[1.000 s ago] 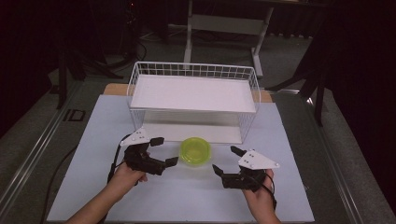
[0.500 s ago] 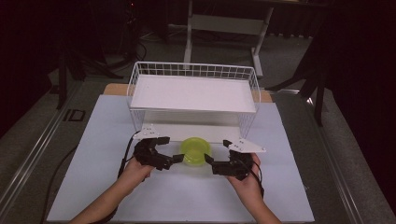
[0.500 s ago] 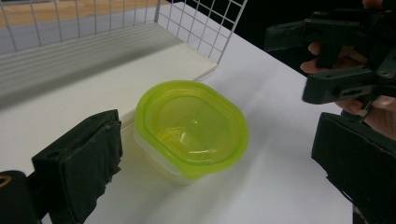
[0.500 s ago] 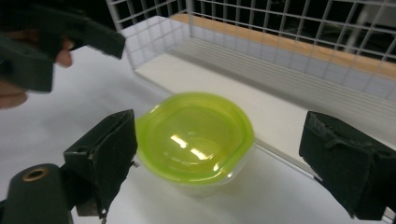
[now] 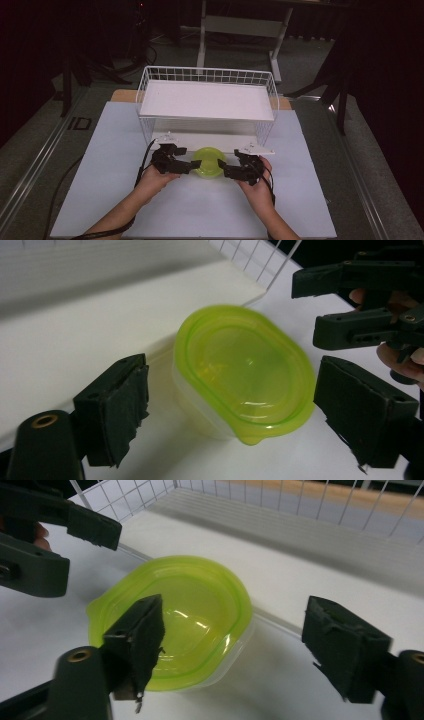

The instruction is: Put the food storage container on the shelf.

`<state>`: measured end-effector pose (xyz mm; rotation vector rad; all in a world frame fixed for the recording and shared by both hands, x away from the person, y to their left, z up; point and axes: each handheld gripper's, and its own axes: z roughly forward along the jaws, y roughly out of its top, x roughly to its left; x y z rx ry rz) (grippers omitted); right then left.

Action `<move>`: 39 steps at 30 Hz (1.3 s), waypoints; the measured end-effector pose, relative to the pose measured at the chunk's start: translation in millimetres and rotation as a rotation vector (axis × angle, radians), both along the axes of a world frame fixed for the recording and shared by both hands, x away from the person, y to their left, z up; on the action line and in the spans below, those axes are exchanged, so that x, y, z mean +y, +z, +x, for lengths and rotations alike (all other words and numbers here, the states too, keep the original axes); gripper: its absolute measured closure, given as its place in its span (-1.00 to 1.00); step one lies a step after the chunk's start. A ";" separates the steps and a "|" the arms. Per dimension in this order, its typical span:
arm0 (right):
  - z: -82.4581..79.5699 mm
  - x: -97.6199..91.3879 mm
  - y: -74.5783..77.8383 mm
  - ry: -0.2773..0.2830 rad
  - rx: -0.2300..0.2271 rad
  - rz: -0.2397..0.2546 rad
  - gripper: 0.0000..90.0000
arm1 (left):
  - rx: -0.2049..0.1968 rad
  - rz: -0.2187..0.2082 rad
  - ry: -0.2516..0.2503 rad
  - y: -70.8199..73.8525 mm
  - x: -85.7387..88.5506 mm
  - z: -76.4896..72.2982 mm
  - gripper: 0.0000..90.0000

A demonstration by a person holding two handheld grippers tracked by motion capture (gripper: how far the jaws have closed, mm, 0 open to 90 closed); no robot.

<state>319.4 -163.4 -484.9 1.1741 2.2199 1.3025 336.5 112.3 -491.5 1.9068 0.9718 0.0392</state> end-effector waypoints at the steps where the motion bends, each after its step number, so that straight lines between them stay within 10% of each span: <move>1: 1.4 0.4 -1.5 -0.006 0.007 -0.005 -0.34 | 0.008 0.013 0.008 -1.6 -0.9 0.7 -0.61; 16: 9.6 1.1 -15.1 -0.018 0.094 -0.028 0.00 | 0.084 0.024 0.032 -14.5 -4.1 4.6 0.27; 23: 9.7 -3.8 -15.7 -0.003 0.166 0.026 0.18 | 0.087 0.011 0.009 -14.4 -4.3 -1.5 0.34; 39: -13.2 -4.8 -9.7 0.073 0.173 0.001 0.53 | 0.079 0.013 0.019 -12.5 -7.9 -30.4 0.66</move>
